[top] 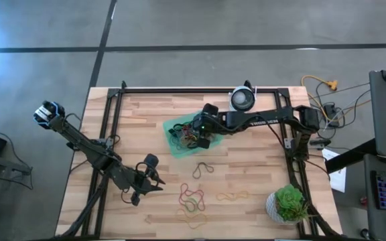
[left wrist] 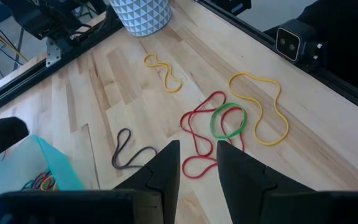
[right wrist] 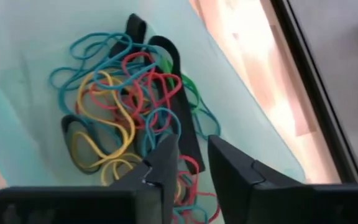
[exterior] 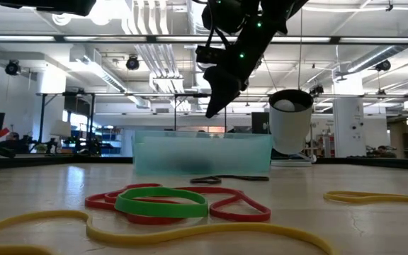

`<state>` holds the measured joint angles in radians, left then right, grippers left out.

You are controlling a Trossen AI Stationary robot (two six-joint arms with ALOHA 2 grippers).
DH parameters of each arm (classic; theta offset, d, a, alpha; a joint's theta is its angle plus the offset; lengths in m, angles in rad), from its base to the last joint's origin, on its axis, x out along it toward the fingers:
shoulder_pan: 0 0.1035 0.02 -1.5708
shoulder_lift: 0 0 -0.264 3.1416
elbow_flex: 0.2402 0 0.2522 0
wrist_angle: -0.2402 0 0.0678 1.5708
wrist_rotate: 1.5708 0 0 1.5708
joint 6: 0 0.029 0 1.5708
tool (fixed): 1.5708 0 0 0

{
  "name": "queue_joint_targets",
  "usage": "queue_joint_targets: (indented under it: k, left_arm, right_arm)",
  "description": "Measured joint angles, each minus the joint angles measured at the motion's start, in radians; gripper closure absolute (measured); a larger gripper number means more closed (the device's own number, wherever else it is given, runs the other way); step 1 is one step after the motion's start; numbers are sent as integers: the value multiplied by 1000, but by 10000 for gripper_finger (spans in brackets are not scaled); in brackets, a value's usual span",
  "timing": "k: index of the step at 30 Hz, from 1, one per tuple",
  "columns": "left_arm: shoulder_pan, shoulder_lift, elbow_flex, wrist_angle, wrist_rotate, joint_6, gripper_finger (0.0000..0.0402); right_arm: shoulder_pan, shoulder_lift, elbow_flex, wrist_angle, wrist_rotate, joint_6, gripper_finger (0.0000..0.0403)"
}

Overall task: Pick and place rubber bands into bin
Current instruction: Put the green rubber band into the green bin

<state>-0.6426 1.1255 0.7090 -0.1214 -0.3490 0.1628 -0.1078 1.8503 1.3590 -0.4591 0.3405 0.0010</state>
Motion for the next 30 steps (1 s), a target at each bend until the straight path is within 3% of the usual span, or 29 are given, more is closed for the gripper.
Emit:
queue_joint_targets:
  k: [5,12,23,30]
  left_arm:
    - [0,1,0,1,0,0,311]
    - [0,87,-2,51,0,1,311]
    - [1,301,0,279,84,-24,311]
    - [1,445,46,313,86,34,311]
  right_arm:
    - [7,-1,0,-2,-22,-33,293]
    - [93,-47,0,-6,-187,-117,283]
    - [341,-114,-2,-53,-195,-123,303]
    - [508,-116,-22,-54,-184,-80,315]
